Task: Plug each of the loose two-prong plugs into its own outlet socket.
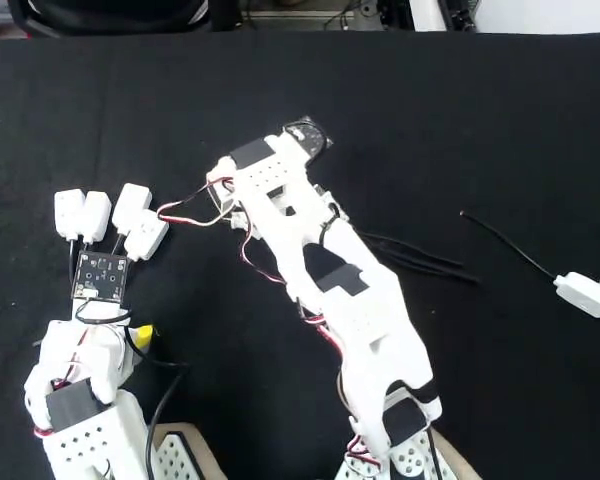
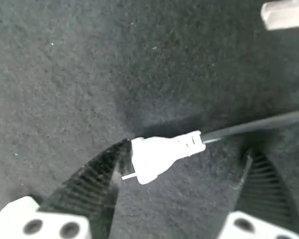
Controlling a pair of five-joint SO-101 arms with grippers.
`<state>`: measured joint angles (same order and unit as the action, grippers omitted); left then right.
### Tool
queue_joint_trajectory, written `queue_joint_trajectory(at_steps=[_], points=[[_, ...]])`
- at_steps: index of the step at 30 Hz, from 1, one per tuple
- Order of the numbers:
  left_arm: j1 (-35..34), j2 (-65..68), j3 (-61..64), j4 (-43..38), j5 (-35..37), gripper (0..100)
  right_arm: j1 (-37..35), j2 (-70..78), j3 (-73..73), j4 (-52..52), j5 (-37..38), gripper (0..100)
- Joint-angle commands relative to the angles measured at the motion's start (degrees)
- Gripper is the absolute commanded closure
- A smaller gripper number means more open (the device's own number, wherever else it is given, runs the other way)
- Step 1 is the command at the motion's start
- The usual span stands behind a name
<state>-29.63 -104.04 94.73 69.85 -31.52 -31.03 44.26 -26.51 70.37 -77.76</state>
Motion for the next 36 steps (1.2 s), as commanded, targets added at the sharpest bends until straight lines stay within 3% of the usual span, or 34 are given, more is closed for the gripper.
queue_joint_trajectory(at_steps=[1, 3, 8, 15, 22, 24, 27, 30, 36], points=[[-0.57, -0.35, -0.48, 0.35, 0.00, 67, -0.70, 2.68, 0.57, -1.23, -2.29, 68.1], [-0.57, -0.35, -0.48, 0.35, 0.00, 67, -0.79, 3.03, -0.13, -0.97, -1.41, 72.5], [-0.57, -0.35, -0.48, 0.35, 0.00, 67, -0.35, 3.12, -0.57, -0.88, 2.20, 95.3], [-0.57, -0.35, -0.48, 0.35, 0.00, 67, 1.14, 2.95, -1.27, 0.53, 4.84, 98.6], [-0.57, -0.35, -0.48, 0.35, -0.09, 67, 1.23, 2.95, -12.97, 16.70, 11.52, 98.6], [-0.57, -0.35, -0.48, 0.35, -0.09, 67, 1.14, 2.95, -17.63, 22.59, 16.97, 98.6], [-0.57, -0.35, -0.48, 0.35, -0.09, 67, 0.88, 3.21, -23.25, 31.21, 33.14, 98.6], [-0.57, -0.35, -0.48, 0.35, -0.09, 67, 1.58, 3.30, -17.98, 30.68, 50.81, 98.5], [-0.57, -0.35, -0.48, 0.35, -0.09, 67, 3.25, 3.47, -5.58, 30.77, 73.58, 96.4]])
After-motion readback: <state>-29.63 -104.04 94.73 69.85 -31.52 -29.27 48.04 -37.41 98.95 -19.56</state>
